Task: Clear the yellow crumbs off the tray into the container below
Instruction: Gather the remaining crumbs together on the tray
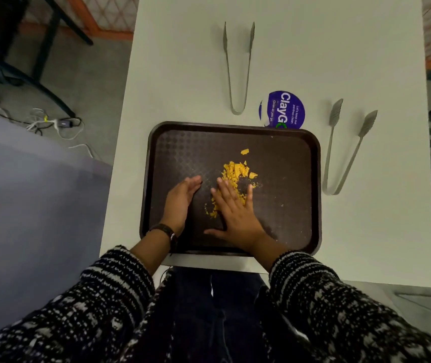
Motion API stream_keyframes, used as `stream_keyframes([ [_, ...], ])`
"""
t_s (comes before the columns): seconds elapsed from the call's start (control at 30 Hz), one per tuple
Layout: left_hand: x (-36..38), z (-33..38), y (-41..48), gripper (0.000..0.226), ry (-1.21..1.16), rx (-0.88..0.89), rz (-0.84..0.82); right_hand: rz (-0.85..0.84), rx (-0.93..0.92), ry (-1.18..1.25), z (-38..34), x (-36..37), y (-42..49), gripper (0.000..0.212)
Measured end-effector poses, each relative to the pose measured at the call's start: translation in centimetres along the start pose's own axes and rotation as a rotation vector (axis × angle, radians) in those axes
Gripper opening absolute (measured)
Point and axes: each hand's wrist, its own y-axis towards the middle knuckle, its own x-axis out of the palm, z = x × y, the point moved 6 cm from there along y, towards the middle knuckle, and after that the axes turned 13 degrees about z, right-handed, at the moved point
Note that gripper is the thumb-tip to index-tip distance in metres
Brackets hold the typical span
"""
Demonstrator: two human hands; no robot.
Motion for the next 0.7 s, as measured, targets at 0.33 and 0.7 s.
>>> stream_keyframes([
  [0.33,0.1,-0.2,0.0,0.042,-0.004,-0.004,0.002,0.078,0.177,0.032,2.4,-1.2,1.3,0.097],
  [0.7,0.0,-0.5,0.4,0.042,0.104,0.047,-0.046,-0.167,-0.112,-0.003,6.8,-2.1,-3.1,0.115],
])
